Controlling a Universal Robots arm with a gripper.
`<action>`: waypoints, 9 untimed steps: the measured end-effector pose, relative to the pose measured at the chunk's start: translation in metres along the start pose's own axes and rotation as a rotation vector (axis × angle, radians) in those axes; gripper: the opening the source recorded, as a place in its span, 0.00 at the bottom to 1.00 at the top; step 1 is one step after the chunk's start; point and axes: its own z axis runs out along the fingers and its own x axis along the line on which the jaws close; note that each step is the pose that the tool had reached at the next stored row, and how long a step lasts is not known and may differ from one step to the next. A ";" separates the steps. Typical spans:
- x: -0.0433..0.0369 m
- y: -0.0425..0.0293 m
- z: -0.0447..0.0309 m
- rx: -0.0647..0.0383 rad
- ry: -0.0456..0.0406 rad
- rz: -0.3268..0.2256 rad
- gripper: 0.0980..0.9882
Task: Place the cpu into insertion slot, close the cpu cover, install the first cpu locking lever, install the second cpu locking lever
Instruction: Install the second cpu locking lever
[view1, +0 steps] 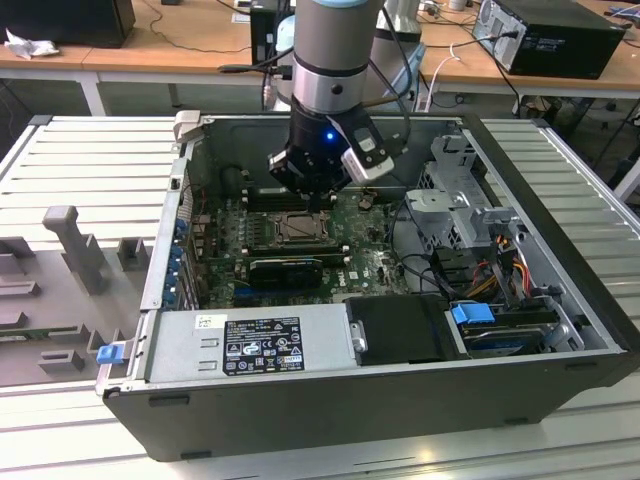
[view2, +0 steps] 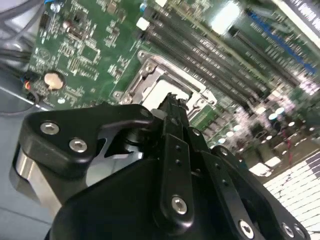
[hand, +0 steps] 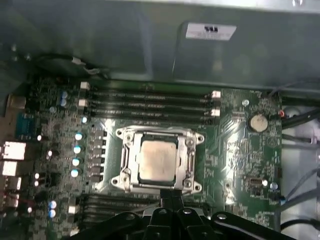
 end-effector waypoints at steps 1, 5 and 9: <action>0.0002 -0.0021 -0.0002 0.000 0.0001 -0.001 0.01; 0.0010 -0.0049 0.0040 0.000 -0.0004 0.003 0.01; 0.0029 -0.0067 0.0125 0.000 -0.0014 0.013 0.01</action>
